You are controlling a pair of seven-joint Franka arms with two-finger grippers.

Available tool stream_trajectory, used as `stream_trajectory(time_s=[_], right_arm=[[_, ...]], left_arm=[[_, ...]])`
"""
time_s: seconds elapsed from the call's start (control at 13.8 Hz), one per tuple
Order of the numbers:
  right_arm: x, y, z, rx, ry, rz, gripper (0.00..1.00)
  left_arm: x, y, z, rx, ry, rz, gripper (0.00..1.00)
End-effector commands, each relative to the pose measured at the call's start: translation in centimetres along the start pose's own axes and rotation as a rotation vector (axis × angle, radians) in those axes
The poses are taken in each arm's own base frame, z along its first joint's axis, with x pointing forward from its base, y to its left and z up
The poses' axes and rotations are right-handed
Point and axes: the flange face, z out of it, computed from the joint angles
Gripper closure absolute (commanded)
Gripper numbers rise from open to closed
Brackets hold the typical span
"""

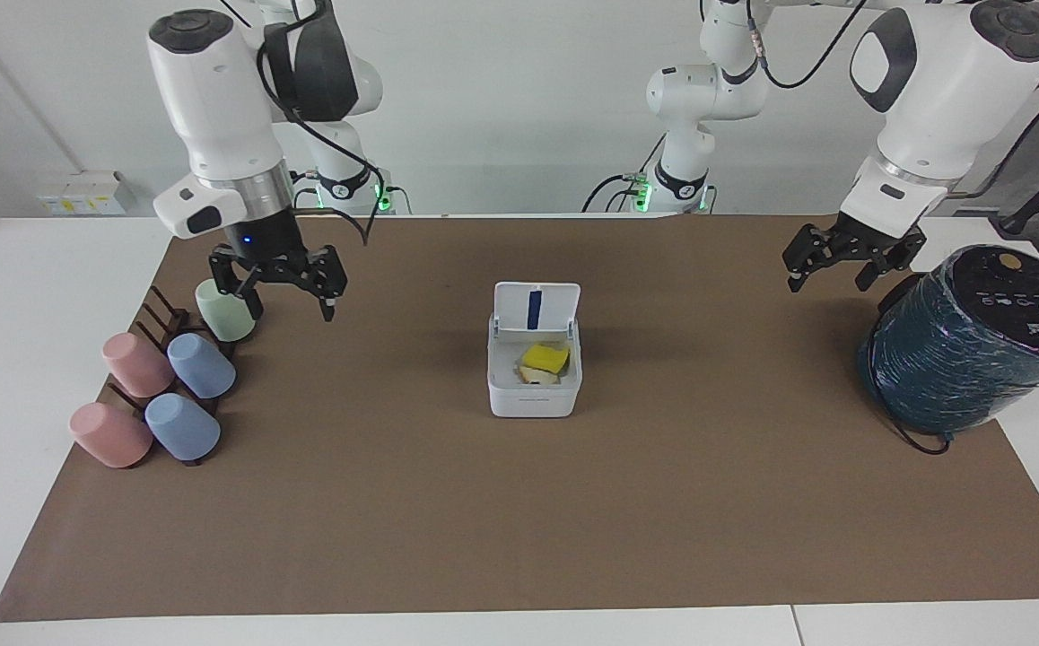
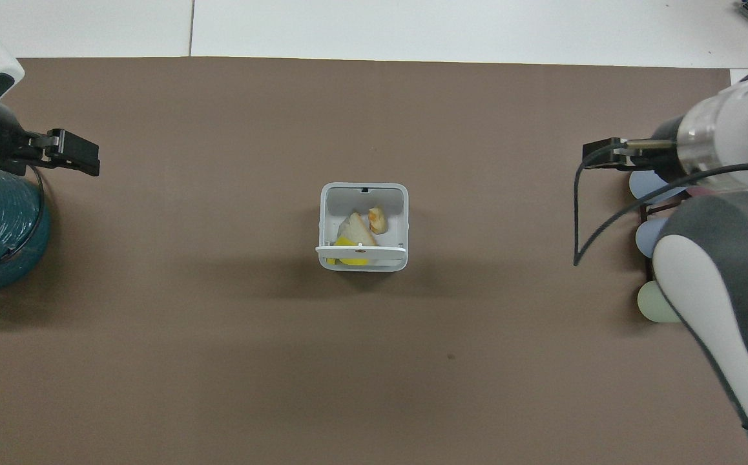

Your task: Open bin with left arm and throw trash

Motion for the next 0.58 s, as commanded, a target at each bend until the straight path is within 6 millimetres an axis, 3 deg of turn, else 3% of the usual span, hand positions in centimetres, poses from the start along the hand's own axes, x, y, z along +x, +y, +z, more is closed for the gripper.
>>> stream_trajectory(time_s=[0.0,0.07,0.22,0.51], right_arm=[[-1.6,4.2,-1.5,-0.036,-0.081,-0.030,0.00],[-1.9,5.4,-3.0,-0.037,-0.093,-0.022,0.00],[-2.5,7.6,-3.7,-0.029,-0.168,-0.001,0.00],[-3.0,8.6,-3.5,0.036,-0.206,0.001,0.00]], left_arm=[[-1.2,-0.1,-0.3,-0.014,0.012,0.014,0.00],[-1.2,-0.1,-0.4,-0.014,0.013,0.014,0.00],[-1.2,-0.1,-0.2,-0.013,0.003,0.014,0.00],[-1.4,-0.1,-0.2,-0.013,-0.011,0.015,0.00]])
